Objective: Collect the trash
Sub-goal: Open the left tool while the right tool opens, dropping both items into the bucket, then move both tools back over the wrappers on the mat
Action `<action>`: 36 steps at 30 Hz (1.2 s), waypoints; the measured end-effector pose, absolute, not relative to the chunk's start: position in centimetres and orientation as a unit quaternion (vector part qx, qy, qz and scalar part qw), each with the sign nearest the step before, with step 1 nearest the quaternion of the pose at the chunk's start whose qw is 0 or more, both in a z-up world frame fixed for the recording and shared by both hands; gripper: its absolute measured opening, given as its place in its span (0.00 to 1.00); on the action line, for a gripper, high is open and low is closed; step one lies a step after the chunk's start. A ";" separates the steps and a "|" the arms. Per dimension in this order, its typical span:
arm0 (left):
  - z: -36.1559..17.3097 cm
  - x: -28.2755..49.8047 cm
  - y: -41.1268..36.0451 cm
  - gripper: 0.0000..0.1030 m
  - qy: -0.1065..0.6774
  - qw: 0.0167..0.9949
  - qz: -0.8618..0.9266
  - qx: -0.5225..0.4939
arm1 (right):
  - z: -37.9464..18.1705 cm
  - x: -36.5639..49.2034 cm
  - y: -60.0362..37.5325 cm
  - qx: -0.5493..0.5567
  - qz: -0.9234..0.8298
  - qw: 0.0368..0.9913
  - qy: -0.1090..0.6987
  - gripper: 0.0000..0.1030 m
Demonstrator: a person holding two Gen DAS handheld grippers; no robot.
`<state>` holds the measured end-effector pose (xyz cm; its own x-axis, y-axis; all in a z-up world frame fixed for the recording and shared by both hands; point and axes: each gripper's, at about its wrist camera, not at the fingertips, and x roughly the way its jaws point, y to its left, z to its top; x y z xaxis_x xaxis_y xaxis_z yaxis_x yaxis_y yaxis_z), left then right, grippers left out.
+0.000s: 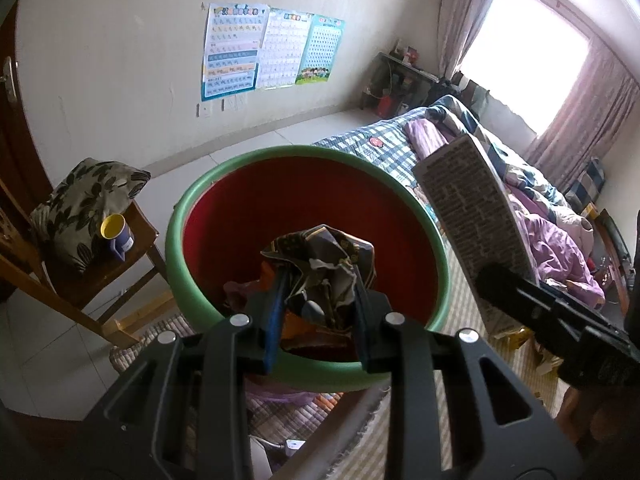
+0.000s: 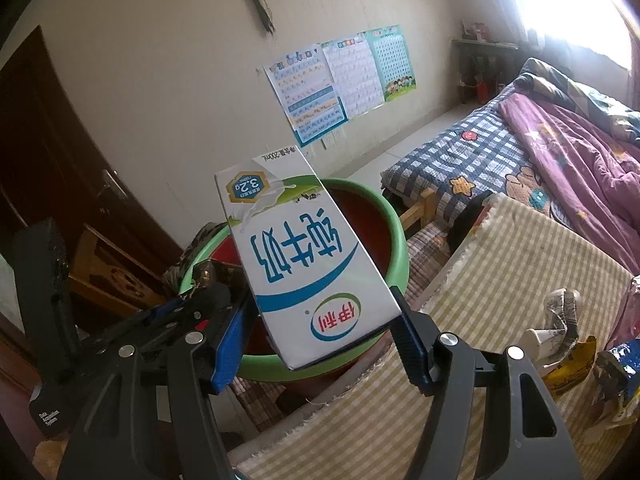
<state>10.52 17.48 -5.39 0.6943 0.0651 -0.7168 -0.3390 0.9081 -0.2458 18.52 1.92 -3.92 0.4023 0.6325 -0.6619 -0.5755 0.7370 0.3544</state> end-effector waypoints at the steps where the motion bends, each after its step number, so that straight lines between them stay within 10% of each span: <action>1: -5.5 10.6 17.5 0.27 0.377 0.901 0.111 -0.182 | -3.9 18.4 2.0 0.034 0.361 0.836 0.411 0.61; 14: -5.9 10.7 17.5 0.34 0.382 0.898 0.114 -0.188 | -4.5 18.4 2.5 0.024 0.353 0.836 0.419 0.61; 18: -5.7 10.3 17.7 0.69 0.369 0.901 0.121 -0.193 | -4.6 18.6 3.0 0.006 0.354 0.838 0.415 0.63; 36: -2.9 5.2 15.3 0.74 0.324 0.919 0.125 -0.186 | -2.2 13.7 -6.0 0.030 0.343 0.863 0.370 0.68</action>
